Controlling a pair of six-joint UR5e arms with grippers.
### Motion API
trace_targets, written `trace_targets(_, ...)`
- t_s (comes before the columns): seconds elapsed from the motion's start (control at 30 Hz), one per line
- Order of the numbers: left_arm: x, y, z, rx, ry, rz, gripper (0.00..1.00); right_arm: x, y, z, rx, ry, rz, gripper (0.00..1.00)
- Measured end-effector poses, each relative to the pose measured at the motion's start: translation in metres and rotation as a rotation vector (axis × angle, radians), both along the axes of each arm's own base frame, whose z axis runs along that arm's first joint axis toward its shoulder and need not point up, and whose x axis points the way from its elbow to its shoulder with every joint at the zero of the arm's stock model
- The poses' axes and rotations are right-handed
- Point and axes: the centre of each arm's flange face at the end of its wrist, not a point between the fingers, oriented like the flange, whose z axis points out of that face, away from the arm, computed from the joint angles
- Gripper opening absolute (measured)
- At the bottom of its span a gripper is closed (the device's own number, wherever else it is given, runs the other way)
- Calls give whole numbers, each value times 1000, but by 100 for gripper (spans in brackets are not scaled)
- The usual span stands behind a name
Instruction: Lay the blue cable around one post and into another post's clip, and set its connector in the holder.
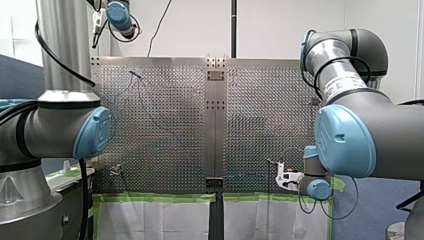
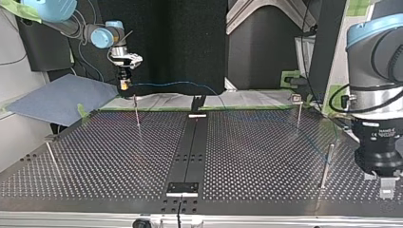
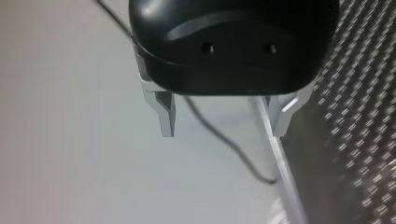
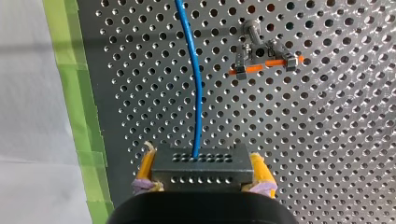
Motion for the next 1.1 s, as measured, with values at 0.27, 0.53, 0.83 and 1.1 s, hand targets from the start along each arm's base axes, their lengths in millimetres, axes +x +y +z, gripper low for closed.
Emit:
trace_targets(0.27, -14, -11, -28, -19, 103, -9, 100, 1, 0, 0, 0, -2, 2, 0)
trace_targets(0.53, -30, -23, -34, -22, 172, -34, 100, 3, 2, -1, 1, -5, 6, 0)
trace_targets(0.83, -42, -30, -39, -28, 246, -52, 100, 4, 2, -1, 3, -10, 7, 0)
trace_targets(1.1, -50, -30, -45, -47, 313, -48, 100, 5, 3, -3, 6, -12, 9, 0)
